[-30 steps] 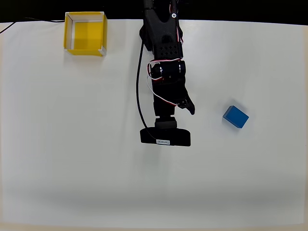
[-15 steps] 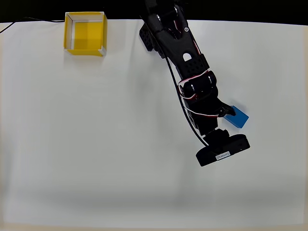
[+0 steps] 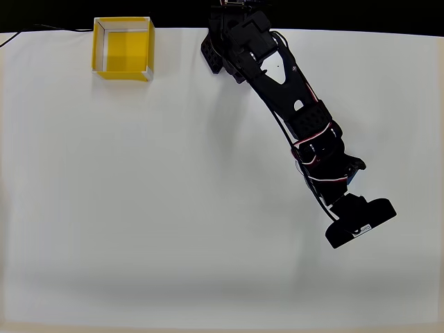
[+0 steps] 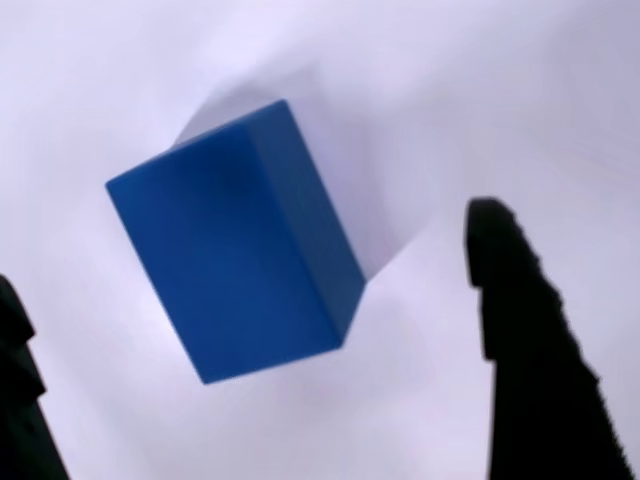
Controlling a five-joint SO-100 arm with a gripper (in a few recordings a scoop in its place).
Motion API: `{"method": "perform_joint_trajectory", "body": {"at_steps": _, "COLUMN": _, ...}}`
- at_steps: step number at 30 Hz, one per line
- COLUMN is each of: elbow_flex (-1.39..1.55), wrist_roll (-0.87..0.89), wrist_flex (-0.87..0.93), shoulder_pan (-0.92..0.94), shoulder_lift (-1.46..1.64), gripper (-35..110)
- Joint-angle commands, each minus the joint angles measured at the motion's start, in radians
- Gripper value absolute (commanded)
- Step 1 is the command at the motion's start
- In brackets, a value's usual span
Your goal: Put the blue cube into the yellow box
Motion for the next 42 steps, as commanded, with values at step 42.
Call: {"method": "perform_joint_trajectory", "body": {"at_steps": 42, "elbow_flex": 0.046, "wrist_roll": 0.103, "wrist_flex": -0.229, "shoulder_pan": -0.095, "shoulder_lift": -0.164, "gripper": 14}}
